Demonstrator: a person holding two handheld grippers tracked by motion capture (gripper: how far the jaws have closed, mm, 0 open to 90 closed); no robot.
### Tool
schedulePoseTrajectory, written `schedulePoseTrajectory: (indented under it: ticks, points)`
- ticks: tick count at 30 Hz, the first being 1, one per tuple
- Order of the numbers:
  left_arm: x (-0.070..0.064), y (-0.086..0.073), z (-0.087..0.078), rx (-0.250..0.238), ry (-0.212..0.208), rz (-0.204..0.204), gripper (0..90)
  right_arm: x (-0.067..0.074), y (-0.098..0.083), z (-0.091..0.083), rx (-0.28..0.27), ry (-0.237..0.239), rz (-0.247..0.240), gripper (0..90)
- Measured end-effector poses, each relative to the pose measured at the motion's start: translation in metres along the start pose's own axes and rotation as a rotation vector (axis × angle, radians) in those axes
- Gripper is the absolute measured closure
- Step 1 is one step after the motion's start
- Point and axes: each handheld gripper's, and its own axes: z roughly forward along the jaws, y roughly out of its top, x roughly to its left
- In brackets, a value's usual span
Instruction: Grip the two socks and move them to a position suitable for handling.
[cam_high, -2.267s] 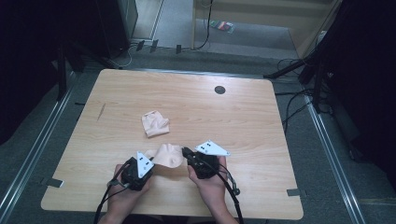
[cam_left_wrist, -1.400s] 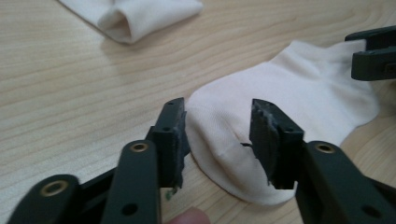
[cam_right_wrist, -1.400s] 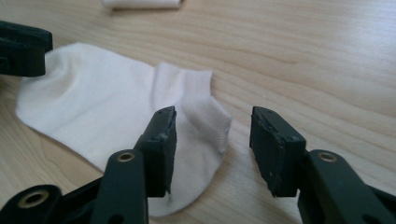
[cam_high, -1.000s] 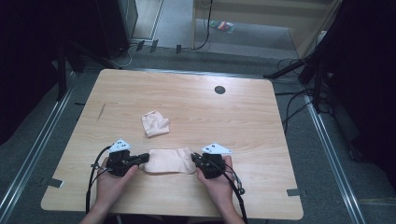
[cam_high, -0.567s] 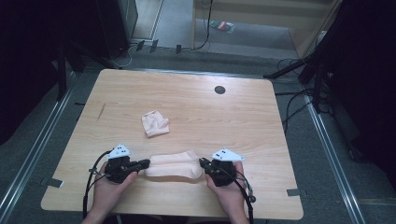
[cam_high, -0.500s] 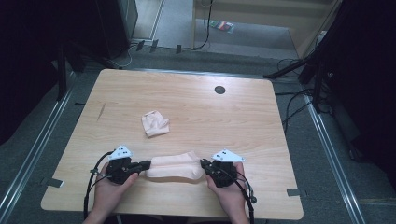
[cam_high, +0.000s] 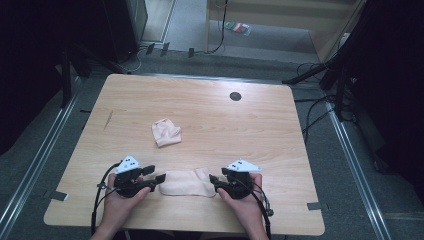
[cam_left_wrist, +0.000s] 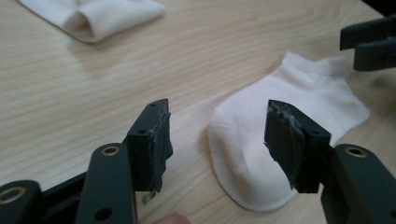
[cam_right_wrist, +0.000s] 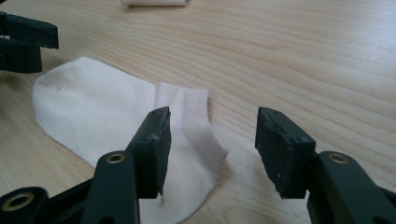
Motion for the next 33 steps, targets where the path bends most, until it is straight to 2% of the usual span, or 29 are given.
schedulePoseTrajectory:
  ticks: [4,7,11,16,21,22,23,24,27,30,31,33]
  points:
    - [0.010,0.000,-0.002,0.003,0.019,-0.032,40.7,0.000,0.001,-0.002,-0.014,-0.008,-0.004,43.1]
    - [0.014,0.000,-0.003,-0.009,0.031,-0.051,40.7,-0.001,0.002,-0.003,-0.027,-0.016,-0.007,38.0]
    - [0.018,0.001,-0.004,-0.020,0.047,-0.060,40.8,-0.003,0.005,-0.004,-0.041,-0.028,0.006,31.4]
    - [0.025,0.001,-0.005,-0.038,0.087,-0.049,39.5,-0.001,0.008,-0.002,-0.045,-0.033,0.005,30.8]
    - [0.039,0.000,-0.015,-0.116,0.150,-0.054,35.4,0.007,0.024,0.001,-0.071,-0.036,-0.005,31.7]
    - [0.039,0.000,-0.015,-0.116,0.150,-0.054,34.6,0.007,0.024,0.001,-0.071,-0.036,-0.005,31.7]
    - [0.044,0.000,-0.018,-0.141,0.161,-0.062,34.6,0.010,0.028,0.002,-0.076,-0.032,-0.016,31.9]
    - [0.051,-0.001,-0.023,-0.175,0.175,-0.071,32.5,0.016,0.038,0.006,-0.081,-0.032,-0.033,32.5]
    - [0.063,-0.003,-0.029,-0.226,0.204,-0.087,29.7,0.024,0.053,0.016,-0.086,-0.032,-0.054,34.1]
    - [0.074,-0.004,-0.033,-0.255,0.213,-0.118,27.1,0.031,0.070,0.028,-0.080,-0.014,-0.069,36.3]
    - [0.074,-0.004,-0.033,-0.255,0.213,-0.118,27.1,0.034,0.075,0.033,-0.079,-0.007,-0.074,37.3]
    - [0.080,-0.005,-0.033,-0.270,0.217,-0.151,27.1,0.039,0.085,0.044,-0.076,0.004,-0.086,37.9]
